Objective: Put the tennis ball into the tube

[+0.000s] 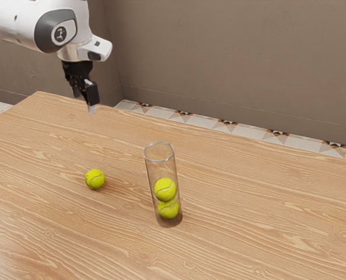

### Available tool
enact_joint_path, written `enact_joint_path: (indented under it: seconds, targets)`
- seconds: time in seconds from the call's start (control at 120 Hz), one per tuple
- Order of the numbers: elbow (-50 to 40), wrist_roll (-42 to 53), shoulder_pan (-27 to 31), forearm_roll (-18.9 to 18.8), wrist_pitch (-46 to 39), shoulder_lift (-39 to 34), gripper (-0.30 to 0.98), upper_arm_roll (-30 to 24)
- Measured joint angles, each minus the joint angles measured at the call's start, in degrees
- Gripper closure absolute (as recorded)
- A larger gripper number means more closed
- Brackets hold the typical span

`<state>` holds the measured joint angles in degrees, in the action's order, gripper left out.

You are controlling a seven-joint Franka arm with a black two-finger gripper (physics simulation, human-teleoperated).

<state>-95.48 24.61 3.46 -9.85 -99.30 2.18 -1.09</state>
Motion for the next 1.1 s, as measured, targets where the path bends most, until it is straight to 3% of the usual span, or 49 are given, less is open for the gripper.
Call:
enact_joint_path:
  seconds: [0.183,0.375,0.708,1.1]
  targets:
    - [-2.14,1.01,-0.22,0.78,0.65,3.49,0.00,0.35]
    - [-7.78,1.59,4.14,5.51,-0.95,7.20,0.00,0.32]
    - [-15.36,2.28,7.90,13.01,-17.68,14.63,0.00,0.33]
    - [-14.72,2.98,10.86,14.16,-29.14,20.83,0.00,0.39]
